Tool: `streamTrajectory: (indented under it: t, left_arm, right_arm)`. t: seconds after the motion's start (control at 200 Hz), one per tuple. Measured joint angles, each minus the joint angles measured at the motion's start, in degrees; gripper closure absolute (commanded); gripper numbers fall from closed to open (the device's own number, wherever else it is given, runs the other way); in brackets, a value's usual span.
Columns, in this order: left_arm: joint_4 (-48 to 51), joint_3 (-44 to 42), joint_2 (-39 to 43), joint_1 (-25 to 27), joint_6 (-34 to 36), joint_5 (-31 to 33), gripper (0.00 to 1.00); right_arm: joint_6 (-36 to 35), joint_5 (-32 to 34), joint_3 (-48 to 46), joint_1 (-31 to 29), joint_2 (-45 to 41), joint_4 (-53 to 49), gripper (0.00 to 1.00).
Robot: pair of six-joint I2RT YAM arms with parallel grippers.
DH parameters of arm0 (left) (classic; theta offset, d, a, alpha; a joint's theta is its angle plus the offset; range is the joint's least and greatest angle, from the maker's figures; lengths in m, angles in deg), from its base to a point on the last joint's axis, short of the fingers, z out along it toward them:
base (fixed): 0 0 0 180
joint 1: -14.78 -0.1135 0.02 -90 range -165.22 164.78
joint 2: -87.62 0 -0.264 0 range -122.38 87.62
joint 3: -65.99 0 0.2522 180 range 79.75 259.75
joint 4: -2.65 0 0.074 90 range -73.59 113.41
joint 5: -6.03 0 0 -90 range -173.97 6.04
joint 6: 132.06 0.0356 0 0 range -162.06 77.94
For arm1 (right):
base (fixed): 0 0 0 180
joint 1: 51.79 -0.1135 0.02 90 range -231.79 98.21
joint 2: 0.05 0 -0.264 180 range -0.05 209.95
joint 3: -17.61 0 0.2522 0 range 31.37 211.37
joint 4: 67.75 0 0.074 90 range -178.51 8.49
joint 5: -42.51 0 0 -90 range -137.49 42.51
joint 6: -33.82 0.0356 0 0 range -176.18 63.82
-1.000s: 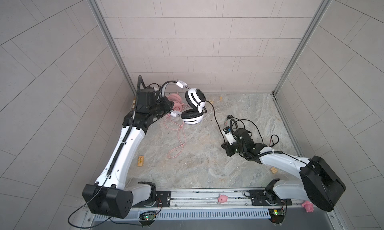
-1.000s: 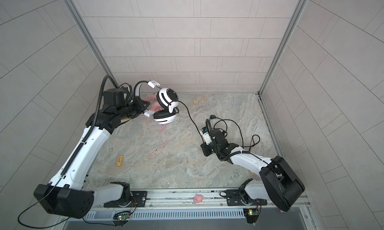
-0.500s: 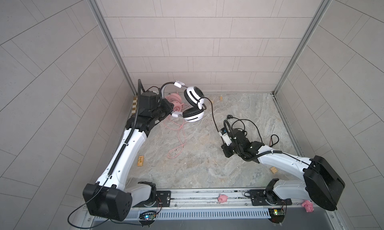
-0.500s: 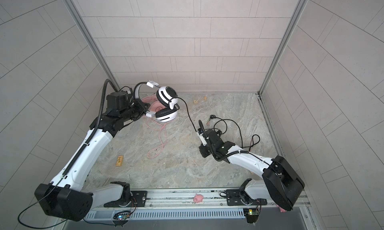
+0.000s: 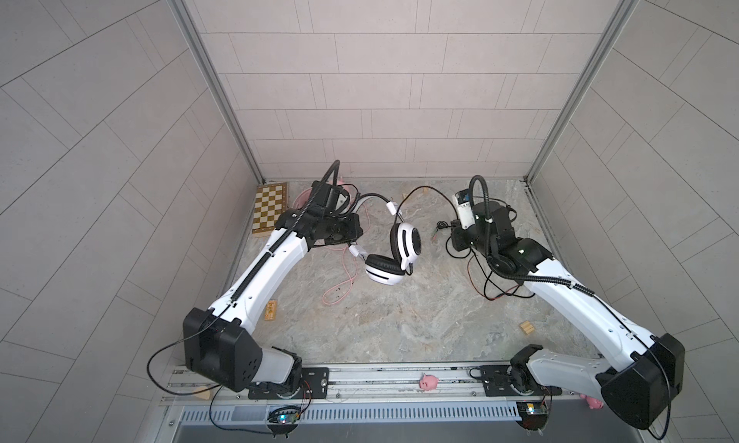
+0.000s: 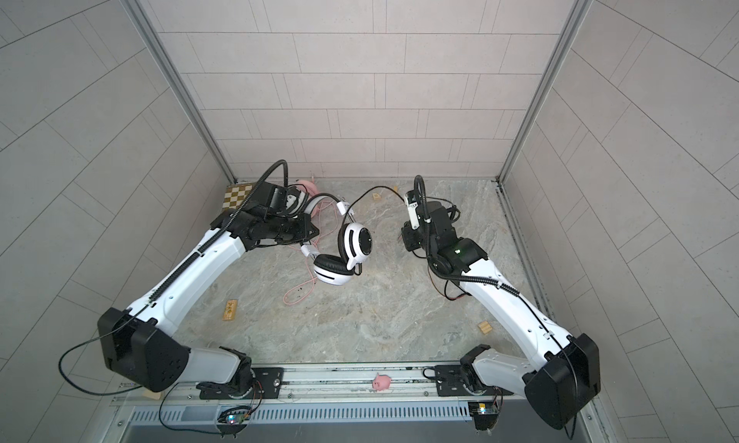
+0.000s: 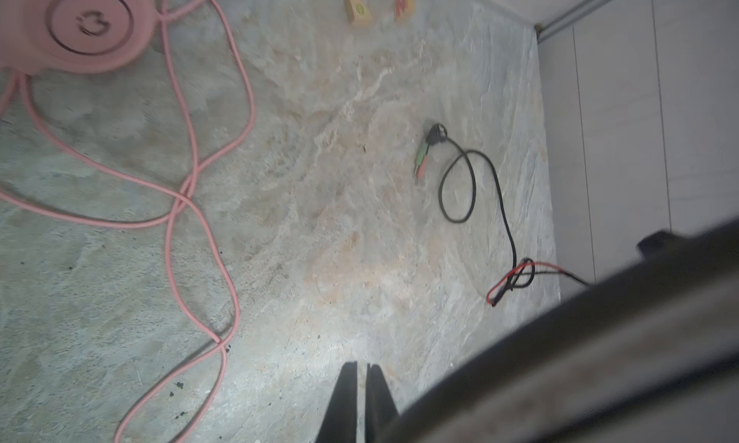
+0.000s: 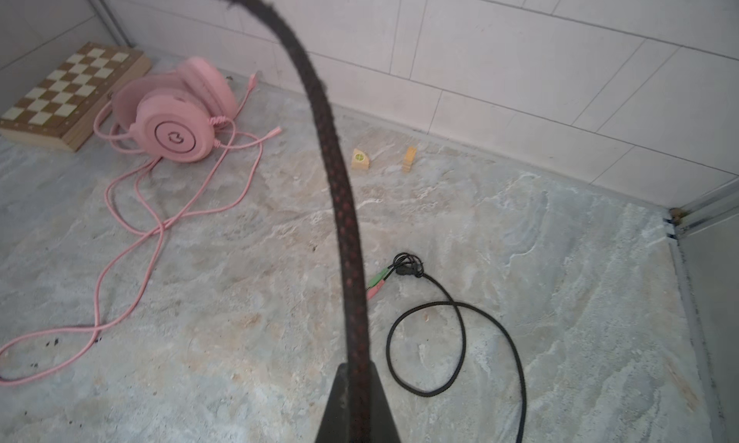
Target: Wrap the headphones
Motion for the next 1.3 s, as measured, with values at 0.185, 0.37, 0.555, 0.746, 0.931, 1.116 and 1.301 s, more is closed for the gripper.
streamTrajectory:
  t: [0.185, 0.37, 0.555, 0.746, 0.931, 1.116, 1.301]
  left_arm:
    - [1.22, 0.26, -0.35, 3.3, 0.76, -5.01, 1.0]
    - [-6.19, -1.03, 4.2, 3.15, -4.61, -5.53, 1.0]
    - [-18.58, -3.89, 9.64, 3.06, -13.68, -4.87, 1.0]
    - [-28.79, -7.72, 9.33, 4.02, -23.21, -3.56, 1.0]
    - [-33.38, -8.26, 8.57, 6.21, -28.33, -2.14, 1.0]
    - [-34.07, -8.17, 8.55, 6.71, -30.08, -1.38, 1.0]
    - [-33.14, -6.25, 8.46, 6.71, -30.49, 0.9, 1.0]
  right_arm:
    - [0.96, -5.16, 1.27, 3.15, 5.9, 1.09, 0.97]
    - [4.48, -11.54, -8.83, 2.58, 7.32, 5.16, 0.97]
    - [8.74, -17.0, -15.72, 1.22, 7.39, 11.15, 0.9]
    - [13.31, -21.73, -16.96, -1.64, 9.81, 22.84, 0.65]
    - [17.84, -24.59, -17.57, -1.86, 18.6, 35.71, 0.59]
    - [21.97, -26.86, -18.75, -2.34, 28.68, 47.54, 0.57]
    - [25.05, -28.15, -21.99, -4.76, 33.62, 55.49, 0.57]
